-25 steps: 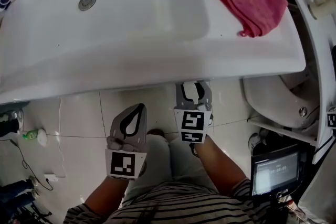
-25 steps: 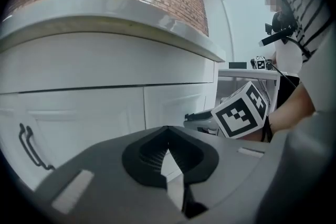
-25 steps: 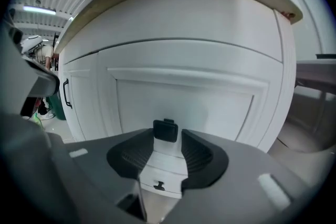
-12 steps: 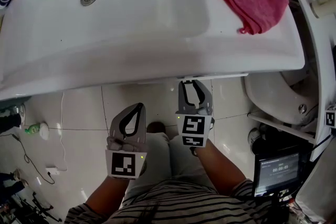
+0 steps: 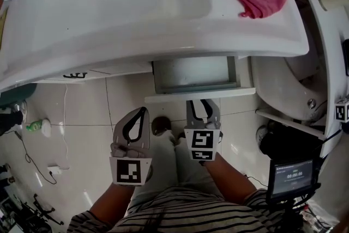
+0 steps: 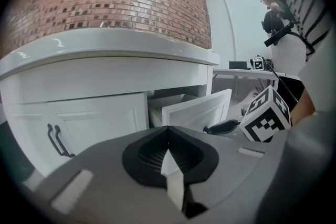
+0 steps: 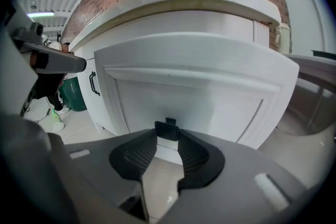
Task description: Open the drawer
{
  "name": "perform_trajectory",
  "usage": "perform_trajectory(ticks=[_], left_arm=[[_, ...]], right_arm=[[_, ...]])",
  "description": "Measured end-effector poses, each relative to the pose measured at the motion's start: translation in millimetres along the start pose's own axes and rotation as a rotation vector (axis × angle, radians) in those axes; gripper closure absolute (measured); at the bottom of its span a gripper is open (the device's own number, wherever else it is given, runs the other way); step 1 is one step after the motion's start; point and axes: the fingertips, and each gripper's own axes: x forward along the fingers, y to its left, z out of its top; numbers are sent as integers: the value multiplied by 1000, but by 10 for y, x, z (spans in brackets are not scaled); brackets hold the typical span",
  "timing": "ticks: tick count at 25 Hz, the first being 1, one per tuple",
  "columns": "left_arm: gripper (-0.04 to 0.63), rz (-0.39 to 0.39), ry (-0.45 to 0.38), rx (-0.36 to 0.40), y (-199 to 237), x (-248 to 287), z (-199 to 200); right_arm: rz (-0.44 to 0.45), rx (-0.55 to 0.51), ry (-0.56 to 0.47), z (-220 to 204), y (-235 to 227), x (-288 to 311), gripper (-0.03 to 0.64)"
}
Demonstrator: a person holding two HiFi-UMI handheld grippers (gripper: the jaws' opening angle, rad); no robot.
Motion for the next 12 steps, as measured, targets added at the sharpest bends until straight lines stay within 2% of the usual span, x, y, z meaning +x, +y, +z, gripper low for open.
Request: perform_trajectory(ticks=[7, 12], left_arm=[[580, 35, 45, 6, -114, -317, -55], [580, 56, 32, 1, -181, -505, 17]], right_arm=[[56, 6, 49, -372, 187, -503, 494], [86, -3, 83, -554, 275, -700, 500]])
